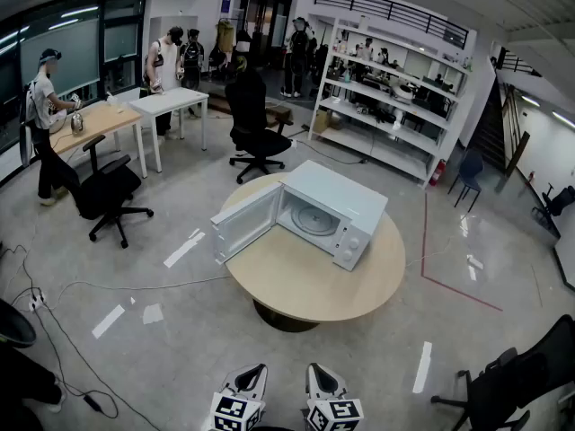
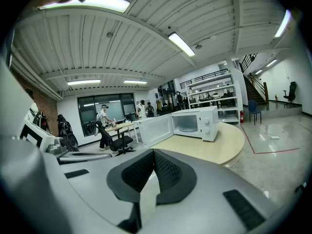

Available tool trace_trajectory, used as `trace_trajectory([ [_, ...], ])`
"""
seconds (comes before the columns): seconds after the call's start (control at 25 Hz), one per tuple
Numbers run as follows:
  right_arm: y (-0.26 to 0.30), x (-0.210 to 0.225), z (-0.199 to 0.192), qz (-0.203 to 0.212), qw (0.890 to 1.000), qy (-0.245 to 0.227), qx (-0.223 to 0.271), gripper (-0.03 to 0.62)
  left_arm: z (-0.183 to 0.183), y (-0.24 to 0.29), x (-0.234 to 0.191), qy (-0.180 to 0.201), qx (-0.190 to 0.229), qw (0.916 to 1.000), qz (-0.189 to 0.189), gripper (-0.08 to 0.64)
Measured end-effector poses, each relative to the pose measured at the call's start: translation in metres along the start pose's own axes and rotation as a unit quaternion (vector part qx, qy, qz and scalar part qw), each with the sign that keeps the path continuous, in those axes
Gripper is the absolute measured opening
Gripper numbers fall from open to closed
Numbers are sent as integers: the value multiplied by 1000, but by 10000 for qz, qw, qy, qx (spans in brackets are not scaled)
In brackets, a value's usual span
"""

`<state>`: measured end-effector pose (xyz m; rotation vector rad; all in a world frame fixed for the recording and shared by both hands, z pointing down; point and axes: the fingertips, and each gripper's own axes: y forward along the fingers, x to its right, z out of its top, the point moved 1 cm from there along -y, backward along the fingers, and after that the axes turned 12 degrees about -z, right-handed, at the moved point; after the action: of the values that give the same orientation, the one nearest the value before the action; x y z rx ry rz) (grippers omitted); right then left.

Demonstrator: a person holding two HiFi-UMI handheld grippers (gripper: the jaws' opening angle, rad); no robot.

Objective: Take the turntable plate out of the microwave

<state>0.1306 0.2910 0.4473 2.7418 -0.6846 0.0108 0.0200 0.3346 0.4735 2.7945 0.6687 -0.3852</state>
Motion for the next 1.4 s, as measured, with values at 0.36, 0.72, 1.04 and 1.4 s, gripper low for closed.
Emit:
trace_trajectory([
  [0.36, 37, -50, 4, -92, 9998, 3, -152, 17, 11, -20, -62, -101, -26, 9999, -50, 48],
  [0.72, 71, -92, 13, -75, 9995, -100, -285, 17, 34, -34, -112, -153, 94, 9998, -17, 48],
  [1.04, 106, -93, 9, 114, 9995, -37, -307, 17, 28, -16, -137, -211, 5, 9998, 56, 48],
  [1.4, 177, -44, 30, 290, 9992, 141, -240, 17, 50, 54, -159, -89, -215, 9993, 290, 48],
])
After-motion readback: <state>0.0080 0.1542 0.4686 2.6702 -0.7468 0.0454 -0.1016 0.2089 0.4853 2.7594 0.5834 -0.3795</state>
